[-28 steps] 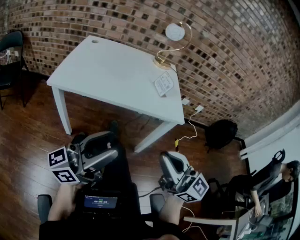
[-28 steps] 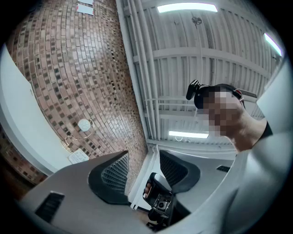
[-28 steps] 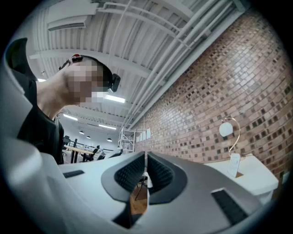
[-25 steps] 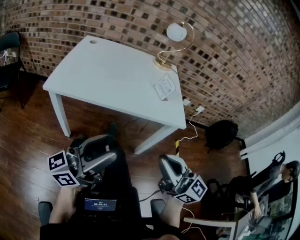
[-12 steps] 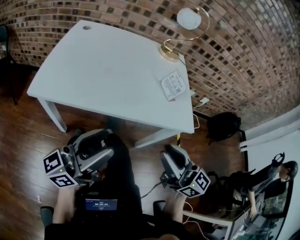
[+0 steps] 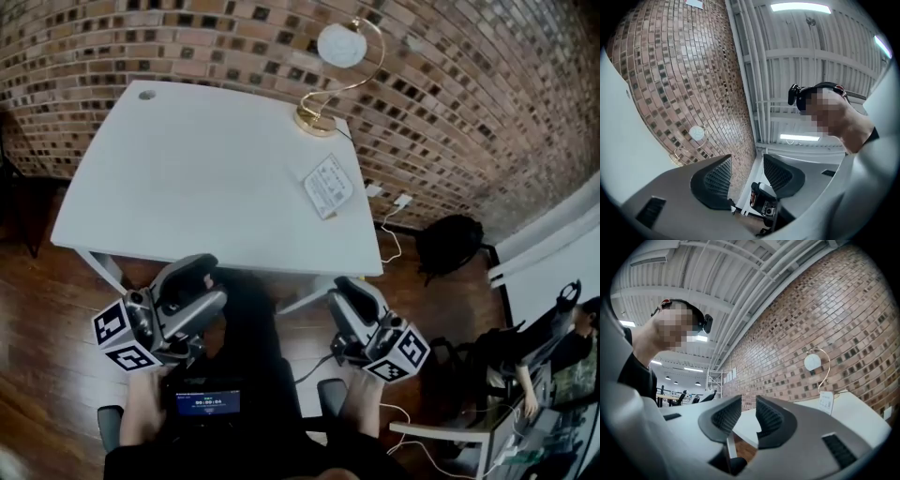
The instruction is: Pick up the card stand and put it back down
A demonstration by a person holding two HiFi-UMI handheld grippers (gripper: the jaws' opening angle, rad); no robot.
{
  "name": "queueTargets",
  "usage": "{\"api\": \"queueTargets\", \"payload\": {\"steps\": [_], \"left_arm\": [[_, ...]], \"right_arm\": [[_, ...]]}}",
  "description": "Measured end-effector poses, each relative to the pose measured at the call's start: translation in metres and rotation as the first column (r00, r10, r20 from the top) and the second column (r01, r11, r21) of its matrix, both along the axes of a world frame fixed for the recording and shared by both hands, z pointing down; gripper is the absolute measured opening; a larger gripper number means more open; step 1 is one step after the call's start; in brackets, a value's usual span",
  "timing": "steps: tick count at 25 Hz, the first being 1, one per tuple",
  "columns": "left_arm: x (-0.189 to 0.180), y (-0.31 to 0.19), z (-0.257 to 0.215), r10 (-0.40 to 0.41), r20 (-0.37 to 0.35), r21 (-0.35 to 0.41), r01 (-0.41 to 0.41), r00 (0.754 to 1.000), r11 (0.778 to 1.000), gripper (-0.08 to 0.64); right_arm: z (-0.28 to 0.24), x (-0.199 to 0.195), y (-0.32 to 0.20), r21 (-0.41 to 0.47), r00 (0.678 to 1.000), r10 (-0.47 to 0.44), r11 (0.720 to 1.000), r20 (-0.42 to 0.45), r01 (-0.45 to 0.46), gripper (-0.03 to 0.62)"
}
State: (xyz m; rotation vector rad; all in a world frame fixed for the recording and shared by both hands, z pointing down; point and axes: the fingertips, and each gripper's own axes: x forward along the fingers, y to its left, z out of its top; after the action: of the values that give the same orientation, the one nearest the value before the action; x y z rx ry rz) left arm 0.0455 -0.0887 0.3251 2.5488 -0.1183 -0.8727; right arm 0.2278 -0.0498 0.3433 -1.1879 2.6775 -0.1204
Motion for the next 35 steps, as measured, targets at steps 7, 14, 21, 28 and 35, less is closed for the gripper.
{"api": "queueTargets", "payload": {"steps": [7, 14, 21, 28, 35], "left_arm": [[0.026, -0.029, -0.005, 0.049, 0.026, 0.017, -0.049, 0.998, 0.999, 0.206], [0.039, -0.054, -0.007, 0.072, 0.037, 0.023, -0.073, 0.997, 0.997, 0.206], [0.048, -0.080, 0.003, 0.076, 0.100, -0.008, -0.076, 0.992, 0.997, 0.206], [0.048, -0.096, 0.005, 0.084, 0.112, -0.010, -0.083, 0.990, 0.996, 0.206], [0.046, -0.107, 0.011, 0.075, 0.113, -0.028, -0.073, 0.991, 0.997, 0.206]], "right_arm": [[-0.001, 0.016, -0.028, 0.013, 1.000, 0.024, 1.000, -0.006, -0.024, 0.123], [0.034, 0.081, -0.089, -0.030, 0.936, 0.294, 0.952, -0.195, -0.305, 0.124], [0.077, 0.130, -0.158, -0.171, 0.899, 0.345, 0.902, -0.270, -0.398, 0.210], [0.097, 0.145, -0.225, -0.249, 0.896, 0.342, 0.876, -0.283, -0.413, 0.210], [0.101, 0.130, -0.255, -0.294, 0.943, 0.227, 0.909, -0.244, -0.295, 0.096]]}}
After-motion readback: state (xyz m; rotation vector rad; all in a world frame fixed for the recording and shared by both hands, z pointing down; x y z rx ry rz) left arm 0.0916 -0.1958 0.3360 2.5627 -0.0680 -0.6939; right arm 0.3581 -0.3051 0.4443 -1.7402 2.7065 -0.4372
